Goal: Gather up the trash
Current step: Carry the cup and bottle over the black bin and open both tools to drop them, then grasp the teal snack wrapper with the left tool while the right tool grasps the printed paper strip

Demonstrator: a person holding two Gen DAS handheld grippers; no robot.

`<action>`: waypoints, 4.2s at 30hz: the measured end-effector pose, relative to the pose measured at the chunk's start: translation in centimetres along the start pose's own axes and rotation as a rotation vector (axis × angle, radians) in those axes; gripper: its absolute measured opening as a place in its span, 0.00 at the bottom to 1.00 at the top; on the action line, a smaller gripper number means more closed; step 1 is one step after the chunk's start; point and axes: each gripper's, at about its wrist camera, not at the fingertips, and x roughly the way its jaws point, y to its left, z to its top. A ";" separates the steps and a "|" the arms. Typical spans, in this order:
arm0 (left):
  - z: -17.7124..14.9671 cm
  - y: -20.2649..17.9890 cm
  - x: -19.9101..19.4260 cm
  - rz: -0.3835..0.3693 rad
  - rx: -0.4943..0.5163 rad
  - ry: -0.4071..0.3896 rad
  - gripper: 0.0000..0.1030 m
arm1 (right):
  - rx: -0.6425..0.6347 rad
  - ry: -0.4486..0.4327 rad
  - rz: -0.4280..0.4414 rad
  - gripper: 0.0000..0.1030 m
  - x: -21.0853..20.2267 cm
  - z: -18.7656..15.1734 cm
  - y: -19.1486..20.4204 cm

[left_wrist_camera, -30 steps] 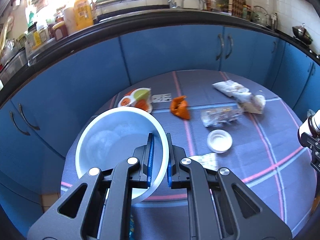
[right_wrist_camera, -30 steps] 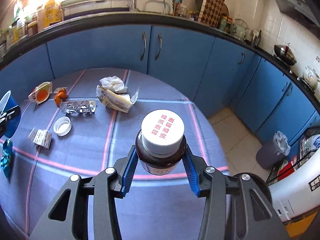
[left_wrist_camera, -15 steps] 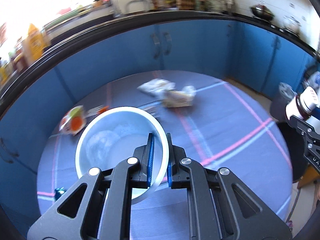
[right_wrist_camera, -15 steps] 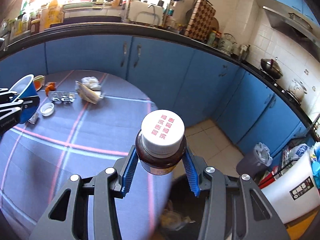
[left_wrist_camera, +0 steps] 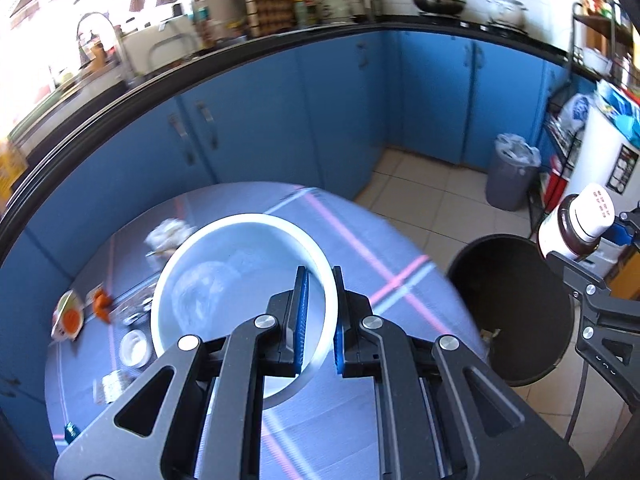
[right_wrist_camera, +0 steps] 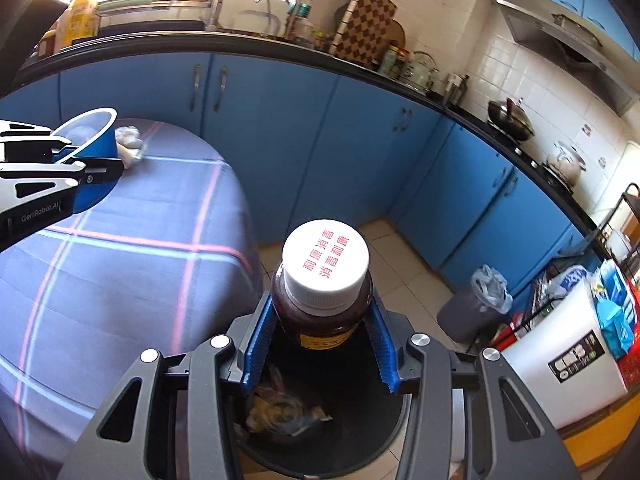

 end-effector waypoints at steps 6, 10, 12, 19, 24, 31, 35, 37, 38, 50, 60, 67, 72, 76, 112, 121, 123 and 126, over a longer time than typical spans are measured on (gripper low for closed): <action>1.3 -4.6 1.1 -0.053 0.065 0.004 0.11 | 0.023 0.016 -0.021 0.43 0.5 -1.4 -2.9; 2.0 -7.1 1.7 -0.084 0.103 0.010 0.11 | 0.045 0.025 -0.017 0.43 0.8 -2.3 -4.8; 2.3 -8.2 1.9 -0.091 0.123 0.009 0.11 | 0.056 0.026 -0.022 0.43 0.9 -2.6 -5.6; 3.5 -11.0 3.2 -0.122 0.156 0.024 0.12 | 0.104 0.016 0.011 0.43 1.3 -3.4 -8.1; 4.1 -12.1 3.5 -0.126 0.168 0.021 0.13 | 0.092 -0.003 0.036 0.49 1.6 -3.7 -7.9; 4.2 -12.7 3.9 -0.110 0.184 0.014 0.13 | 0.092 -0.069 0.005 0.79 0.7 -3.6 -7.9; 4.3 -13.1 3.8 -0.115 0.191 0.011 0.13 | 0.074 -0.059 -0.026 0.79 0.8 -3.8 -7.9; 4.3 -13.3 3.7 -0.128 0.191 0.010 0.13 | 0.075 -0.052 -0.036 0.79 0.8 -3.9 -8.0; 4.4 -13.4 3.7 -0.134 0.190 0.012 0.13 | 0.077 -0.050 -0.040 0.79 0.8 -4.0 -8.1; 5.0 -13.2 3.3 -0.180 0.121 -0.011 0.95 | 0.096 -0.035 -0.043 0.79 0.8 -4.8 -8.4; 4.8 -13.3 2.3 -0.127 0.148 -0.085 0.97 | 0.107 -0.026 -0.043 0.79 1.1 -5.1 -8.7; 5.0 -12.1 1.5 -0.123 0.133 -0.090 0.97 | 0.104 -0.034 -0.032 0.79 0.6 -4.7 -8.2; 4.6 -10.6 0.2 -0.115 0.125 -0.107 0.97 | 0.068 -0.050 -0.005 0.79 -0.2 -3.7 -6.4; 3.8 -8.4 -1.2 -0.079 0.117 -0.127 0.97 | 0.036 -0.070 0.038 0.79 -1.1 -2.6 -4.7; -22.0 26.3 -5.9 0.348 -0.294 0.170 0.75 | -0.369 -0.127 0.602 0.79 -0.8 9.2 30.8; -23.6 30.9 -5.6 0.320 -0.417 0.155 0.38 | -0.388 -0.083 0.646 0.78 0.4 10.3 35.0; -23.6 32.1 -5.6 0.316 -0.442 0.149 0.37 | -0.392 -0.073 0.645 0.75 0.8 10.5 35.9; -23.3 33.3 -5.5 0.307 -0.483 0.138 0.37 | -0.398 -0.044 0.649 0.63 1.7 10.7 36.9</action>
